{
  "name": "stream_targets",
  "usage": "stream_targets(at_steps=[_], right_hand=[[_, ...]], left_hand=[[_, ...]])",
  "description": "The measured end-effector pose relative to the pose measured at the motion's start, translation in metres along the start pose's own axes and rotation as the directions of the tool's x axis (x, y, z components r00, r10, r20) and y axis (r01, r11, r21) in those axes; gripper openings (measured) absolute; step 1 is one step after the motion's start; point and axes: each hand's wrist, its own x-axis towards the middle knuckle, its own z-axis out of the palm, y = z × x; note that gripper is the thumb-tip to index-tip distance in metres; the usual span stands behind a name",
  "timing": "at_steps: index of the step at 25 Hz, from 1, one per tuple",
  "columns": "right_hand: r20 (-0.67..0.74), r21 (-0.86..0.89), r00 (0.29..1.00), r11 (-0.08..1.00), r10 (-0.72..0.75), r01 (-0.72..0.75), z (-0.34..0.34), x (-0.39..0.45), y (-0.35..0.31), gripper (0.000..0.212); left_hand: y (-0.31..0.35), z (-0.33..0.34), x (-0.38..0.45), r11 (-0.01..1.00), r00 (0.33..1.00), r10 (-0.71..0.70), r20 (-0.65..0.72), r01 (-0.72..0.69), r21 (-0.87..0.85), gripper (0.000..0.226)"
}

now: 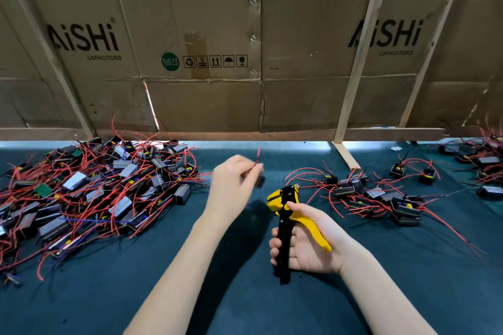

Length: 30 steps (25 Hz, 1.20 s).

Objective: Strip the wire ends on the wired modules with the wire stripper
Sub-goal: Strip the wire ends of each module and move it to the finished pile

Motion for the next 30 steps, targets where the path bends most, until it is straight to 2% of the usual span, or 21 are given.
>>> stream_targets(at_steps=[1, 2, 3, 4, 5, 6, 7, 9, 10, 11, 13, 14, 15, 18, 20, 22, 25, 28, 30], right_hand=[[0.002, 0.016, 1.0, 1.0, 0.001, -0.001, 0.0, 0.0, -0.001, 0.049], [0.007, 0.043, 1.0, 0.999, 0.001, -0.001, -0.001, 0.0, -0.001, 0.048], [0.013, 0.073, 1.0, 0.997, -0.002, 0.001, -0.001, 0.0, -0.001, 0.046], [0.012, 0.097, 1.0, 0.995, -0.007, 0.006, -0.002, 0.0, 0.0, 0.044], [0.009, 0.11, 1.0, 0.994, -0.013, 0.012, -0.002, 0.0, 0.0, 0.043], [0.008, 0.114, 1.0, 0.993, -0.017, 0.016, -0.002, 0.0, 0.0, 0.042], [0.012, 0.112, 1.0, 0.994, -0.019, 0.018, -0.002, 0.001, 0.001, 0.042], [0.018, 0.094, 1.0, 0.995, -0.021, 0.019, -0.003, 0.002, 0.001, 0.044], [0.014, 0.084, 1.0, 0.996, -0.019, 0.018, -0.003, 0.002, 0.001, 0.045], [0.008, 0.074, 1.0, 0.997, -0.017, 0.017, -0.002, 0.002, 0.001, 0.045], [0.006, 0.056, 1.0, 0.998, -0.016, 0.016, -0.002, 0.002, 0.0, 0.046], [0.008, 0.049, 1.0, 0.999, -0.017, 0.017, -0.001, 0.001, 0.0, 0.046], [0.01, 0.045, 1.0, 0.999, -0.019, 0.019, -0.001, 0.001, 0.0, 0.046], [0.007, 0.047, 1.0, 0.999, -0.024, 0.024, -0.002, -0.001, 0.001, 0.047], [0.004, 0.046, 1.0, 0.999, -0.028, 0.028, -0.003, -0.001, 0.002, 0.047], [0.004, 0.037, 1.0, 0.999, -0.029, 0.029, -0.003, -0.001, 0.001, 0.047], [-0.001, 0.019, 1.0, 0.999, -0.025, 0.025, -0.002, -0.001, 0.001, 0.047], [-0.005, 0.018, 1.0, 0.999, -0.031, 0.031, -0.002, -0.001, 0.001, 0.047], [-0.003, 0.021, 0.999, 0.999, -0.032, 0.033, -0.002, -0.002, 0.001, 0.047]], left_hand=[[0.019, 0.009, 0.008, 0.997, 0.998, 0.058, 0.037, -0.056, -0.059, 0.013], [0.037, 0.017, 0.013, 0.987, 0.986, 0.108, 0.127, -0.091, -0.132, 0.021], [0.053, 0.023, 0.015, 0.97, 0.948, 0.162, 0.274, -0.102, -0.219, 0.041], [0.062, 0.028, 0.013, 0.954, 0.878, 0.22, 0.424, -0.103, -0.282, 0.059], [0.066, 0.029, 0.008, 0.949, 0.814, 0.263, 0.518, -0.121, -0.292, 0.071], [0.062, 0.028, 0.004, 0.945, 0.786, 0.295, 0.543, -0.157, -0.286, 0.074], [0.05, 0.023, 0.0, 0.949, 0.806, 0.296, 0.513, -0.187, -0.254, 0.07], [0.013, 0.006, -0.006, 0.987, 0.92, 0.162, 0.357, -0.159, -0.037, 0.044], [-0.009, -0.006, -0.009, 0.986, 0.966, 0.047, 0.253, -0.086, 0.143, 0.031], [-0.032, -0.019, -0.013, 0.942, 0.985, -0.086, 0.149, 0.032, 0.335, 0.023], [-0.065, -0.04, -0.022, 0.75, 0.94, -0.342, -0.018, 0.285, 0.597, 0.021], [-0.074, -0.045, -0.025, 0.67, 0.901, -0.428, -0.068, 0.367, 0.645, 0.022], [-0.078, -0.046, -0.026, 0.639, 0.873, -0.477, -0.103, 0.425, 0.641, 0.023], [-0.078, -0.042, -0.024, 0.652, 0.834, -0.526, -0.168, 0.522, 0.55, 0.025], [-0.076, -0.039, -0.024, 0.665, 0.83, -0.534, -0.162, 0.531, 0.526, 0.019], [-0.075, -0.038, -0.028, 0.718, 0.832, -0.539, -0.132, 0.535, 0.445, 0.012], [-0.07, -0.035, -0.032, 0.748, 0.816, -0.568, -0.112, 0.568, 0.343, 0.017], [-0.065, -0.032, -0.033, 0.699, 0.798, -0.593, -0.104, 0.575, 0.426, 0.035], [-0.065, -0.032, -0.034, 0.665, 0.798, -0.596, -0.09, 0.554, 0.501, 0.031]])
